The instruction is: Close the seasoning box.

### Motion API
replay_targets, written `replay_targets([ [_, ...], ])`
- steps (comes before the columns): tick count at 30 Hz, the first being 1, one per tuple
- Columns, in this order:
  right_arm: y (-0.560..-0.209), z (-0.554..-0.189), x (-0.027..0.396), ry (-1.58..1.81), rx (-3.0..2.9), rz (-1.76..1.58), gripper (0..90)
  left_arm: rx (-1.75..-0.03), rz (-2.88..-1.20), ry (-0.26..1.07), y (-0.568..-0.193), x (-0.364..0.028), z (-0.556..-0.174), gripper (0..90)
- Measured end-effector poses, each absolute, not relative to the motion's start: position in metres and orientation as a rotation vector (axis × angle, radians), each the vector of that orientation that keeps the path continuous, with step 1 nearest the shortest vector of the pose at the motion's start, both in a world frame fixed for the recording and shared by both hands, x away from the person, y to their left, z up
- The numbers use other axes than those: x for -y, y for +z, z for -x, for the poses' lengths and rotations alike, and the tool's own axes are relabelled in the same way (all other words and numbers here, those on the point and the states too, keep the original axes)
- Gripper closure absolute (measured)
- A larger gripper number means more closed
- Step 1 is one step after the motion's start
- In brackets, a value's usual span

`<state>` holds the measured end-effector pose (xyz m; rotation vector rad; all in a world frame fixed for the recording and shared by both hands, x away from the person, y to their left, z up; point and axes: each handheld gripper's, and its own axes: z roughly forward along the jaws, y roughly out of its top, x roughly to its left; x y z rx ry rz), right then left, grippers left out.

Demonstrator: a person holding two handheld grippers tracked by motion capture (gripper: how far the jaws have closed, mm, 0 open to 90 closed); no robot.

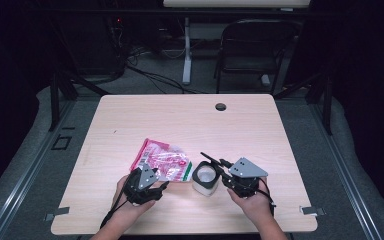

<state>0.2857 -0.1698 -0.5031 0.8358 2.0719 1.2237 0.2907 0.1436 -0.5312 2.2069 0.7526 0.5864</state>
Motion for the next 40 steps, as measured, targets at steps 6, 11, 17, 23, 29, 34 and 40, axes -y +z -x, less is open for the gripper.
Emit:
replay_targets([
  [6, -0.504, -0.272, 0.165, 1.238, -2.092, -0.808, 63.1, -0.779, -2.202, 0.585, -0.531, -0.153, -0.291, 41.6],
  [11, -0.509, -0.275, 0.169, 1.266, -2.134, -0.863, 56.1, -0.802, -2.190, 0.580, -0.533, -0.158, -0.293, 41.6],
  [17, -0.514, -0.271, 0.174, 1.327, -2.197, -0.871, 48.8, -0.835, -2.173, 0.569, -0.536, -0.162, -0.298, 41.6],
  [23, -0.516, -0.273, 0.181, 1.382, -2.184, -0.924, 48.1, -0.846, -2.179, 0.563, -0.541, -0.164, -0.302, 41.6],
  [29, -0.520, -0.276, 0.185, 1.392, -2.156, -0.976, 48.1, -0.851, -2.183, 0.549, -0.545, -0.165, -0.306, 41.6],
  [34, -0.522, -0.278, 0.191, 1.398, -2.108, -1.016, 48.0, -0.866, -2.171, 0.554, -0.545, -0.168, -0.309, 41.6],
  [40, -0.527, -0.284, 0.204, 1.409, -2.050, -1.123, 47.7, -0.884, -2.155, 0.548, -0.545, -0.172, -0.310, 41.6],
])
